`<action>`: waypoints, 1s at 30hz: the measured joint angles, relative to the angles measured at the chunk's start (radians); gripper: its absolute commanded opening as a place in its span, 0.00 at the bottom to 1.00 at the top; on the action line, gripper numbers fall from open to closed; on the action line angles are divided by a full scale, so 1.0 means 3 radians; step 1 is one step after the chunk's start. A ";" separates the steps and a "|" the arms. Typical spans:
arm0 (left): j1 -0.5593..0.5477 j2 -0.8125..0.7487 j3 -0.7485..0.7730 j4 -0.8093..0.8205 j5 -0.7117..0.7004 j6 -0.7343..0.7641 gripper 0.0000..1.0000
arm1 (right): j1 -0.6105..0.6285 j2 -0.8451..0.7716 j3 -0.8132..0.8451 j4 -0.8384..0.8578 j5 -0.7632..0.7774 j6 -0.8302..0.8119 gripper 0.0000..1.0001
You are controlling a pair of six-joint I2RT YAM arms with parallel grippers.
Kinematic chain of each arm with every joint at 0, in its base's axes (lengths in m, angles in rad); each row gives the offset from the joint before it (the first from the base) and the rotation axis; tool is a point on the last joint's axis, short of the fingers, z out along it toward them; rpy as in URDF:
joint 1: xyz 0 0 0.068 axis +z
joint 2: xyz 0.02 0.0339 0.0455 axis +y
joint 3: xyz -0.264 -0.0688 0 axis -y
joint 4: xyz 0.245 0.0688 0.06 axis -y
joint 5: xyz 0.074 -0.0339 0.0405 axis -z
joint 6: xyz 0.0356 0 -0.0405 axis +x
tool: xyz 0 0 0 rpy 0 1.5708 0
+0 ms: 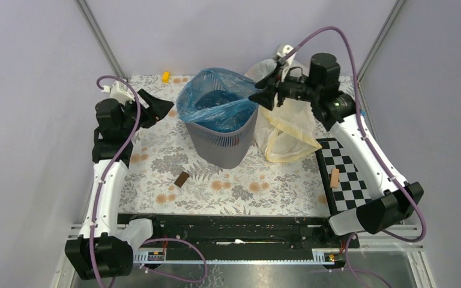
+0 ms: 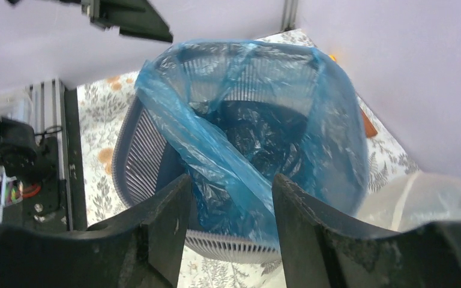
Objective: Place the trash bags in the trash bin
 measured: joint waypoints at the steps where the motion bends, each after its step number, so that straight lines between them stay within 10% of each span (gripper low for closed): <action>1: 0.0000 0.0008 0.0050 -0.0053 -0.0003 0.0079 0.70 | 0.0056 0.0043 0.0038 -0.0033 0.0004 -0.0098 0.56; 18: -0.0893 0.1700 0.2070 -0.0491 -0.0552 0.1397 0.66 | 0.0535 0.0853 0.0791 -0.0977 0.0445 -0.1448 0.60; 26: -0.0988 0.1999 0.2242 -0.0731 -0.0687 0.1626 0.56 | 0.0586 0.1045 0.1106 -0.1390 0.0498 -0.1729 0.13; 30: -0.1021 0.1999 0.2277 -0.0734 -0.0740 0.1657 0.47 | 0.0610 0.1045 0.1141 -0.1512 0.0497 -0.1789 0.08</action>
